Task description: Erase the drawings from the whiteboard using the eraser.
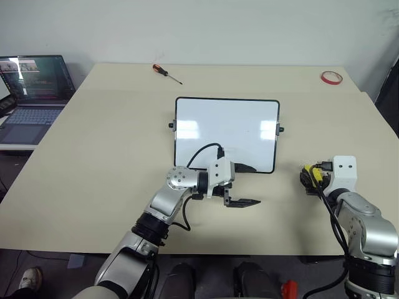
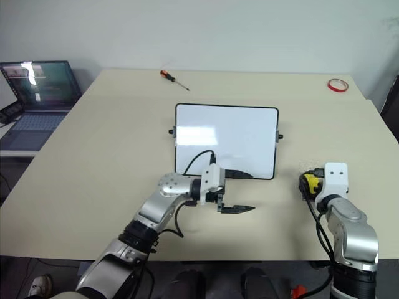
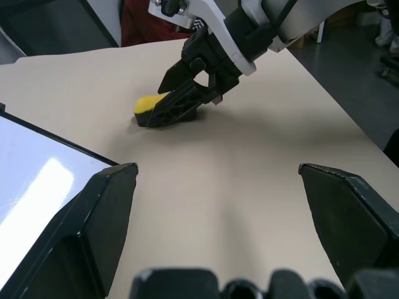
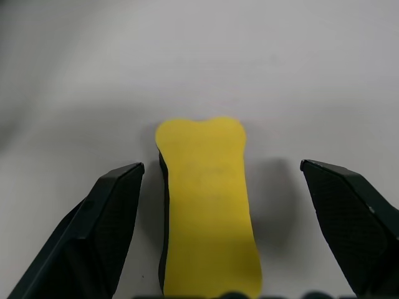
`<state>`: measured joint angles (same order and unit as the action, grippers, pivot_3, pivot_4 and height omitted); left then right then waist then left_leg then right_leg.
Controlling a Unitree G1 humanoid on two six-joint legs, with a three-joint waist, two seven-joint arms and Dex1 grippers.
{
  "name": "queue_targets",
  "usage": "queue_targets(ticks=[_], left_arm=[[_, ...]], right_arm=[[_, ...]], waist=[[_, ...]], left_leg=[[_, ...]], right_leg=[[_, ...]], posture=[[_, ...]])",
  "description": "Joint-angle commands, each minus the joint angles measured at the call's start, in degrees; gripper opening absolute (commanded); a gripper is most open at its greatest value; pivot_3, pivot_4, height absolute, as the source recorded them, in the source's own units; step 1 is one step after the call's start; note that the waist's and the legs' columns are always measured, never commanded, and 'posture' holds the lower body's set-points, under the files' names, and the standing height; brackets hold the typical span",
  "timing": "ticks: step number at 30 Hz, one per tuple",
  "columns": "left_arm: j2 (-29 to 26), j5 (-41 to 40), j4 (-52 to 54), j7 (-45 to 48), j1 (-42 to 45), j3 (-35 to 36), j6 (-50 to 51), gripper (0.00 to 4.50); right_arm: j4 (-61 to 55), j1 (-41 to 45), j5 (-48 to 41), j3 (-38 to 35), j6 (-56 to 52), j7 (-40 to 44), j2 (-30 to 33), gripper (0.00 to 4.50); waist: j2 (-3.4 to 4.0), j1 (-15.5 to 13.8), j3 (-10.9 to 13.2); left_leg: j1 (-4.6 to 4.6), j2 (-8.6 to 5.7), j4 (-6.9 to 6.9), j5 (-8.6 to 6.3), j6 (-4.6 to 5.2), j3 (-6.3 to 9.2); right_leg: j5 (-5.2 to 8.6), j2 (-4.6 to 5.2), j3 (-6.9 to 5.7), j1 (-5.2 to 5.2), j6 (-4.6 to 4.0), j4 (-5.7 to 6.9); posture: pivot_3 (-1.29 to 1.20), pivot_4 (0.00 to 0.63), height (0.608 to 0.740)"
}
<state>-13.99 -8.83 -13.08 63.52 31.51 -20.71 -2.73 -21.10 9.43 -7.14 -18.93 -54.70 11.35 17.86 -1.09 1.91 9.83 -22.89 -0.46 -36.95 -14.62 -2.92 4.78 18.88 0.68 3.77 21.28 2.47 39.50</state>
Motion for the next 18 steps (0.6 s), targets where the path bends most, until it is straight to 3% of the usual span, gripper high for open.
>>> queue_targets(ticks=[1, 8, 12, 18], left_arm=[[-1.9, -1.3, 6.2, -2.6, -1.5, 3.5, 2.0, 4.5], [-5.3, -1.2, 20.7, -19.3, -8.3, 15.4, 12.4, 4.5], [-1.8, 0.8, 28.0, -34.7, -15.9, 24.9, 16.4, 4.5], [4.6, 6.3, 33.1, -50.5, -29.1, 29.1, 17.9, 4.5]], right_arm=[[-6.5, 0.3, -0.7, -1.2, -0.2, -1.7, -0.1, 4.48], [-19.6, -3.6, -1.9, -0.9, -1.3, -4.8, -4.0, 4.48], [-23.1, -9.8, 1.1, 1.6, 7.1, -6.6, -6.3, 4.48], [-20.0, -18.9, 4.0, 3.0, 23.1, -7.9, -8.9, 4.48]], waist=[[0.0, 0.1, 0.0], [0.04, 0.1, 0.0], [0.04, -0.1, -0.1], [0.02, -0.1, -0.1]], left_leg=[[0.0, 0.0, 0.0, 0.0, 0.0, -0.01], [-0.02, 0.08, 0.0, 0.0, 0.0, 0.0], [-0.01, 0.04, -0.02, 0.0, -0.01, 0.0], [0.06, 0.04, 0.01, -0.01, -0.01, -0.03]], right_leg=[[0.0, 0.0, 0.01, 0.02, 0.0, 0.01], [0.0, 0.16, 0.08, 0.08, 0.0, 0.06], [0.01, 0.25, 0.06, 0.05, 0.01, 0.05], [0.01, 0.3, 0.13, 0.0, 0.02, 0.02]], posture=[[0.0, 0.15, 0.74], [0.0, 0.15, 0.74], [0.0, 0.15, 0.74], [0.0, 0.15, 0.74]])
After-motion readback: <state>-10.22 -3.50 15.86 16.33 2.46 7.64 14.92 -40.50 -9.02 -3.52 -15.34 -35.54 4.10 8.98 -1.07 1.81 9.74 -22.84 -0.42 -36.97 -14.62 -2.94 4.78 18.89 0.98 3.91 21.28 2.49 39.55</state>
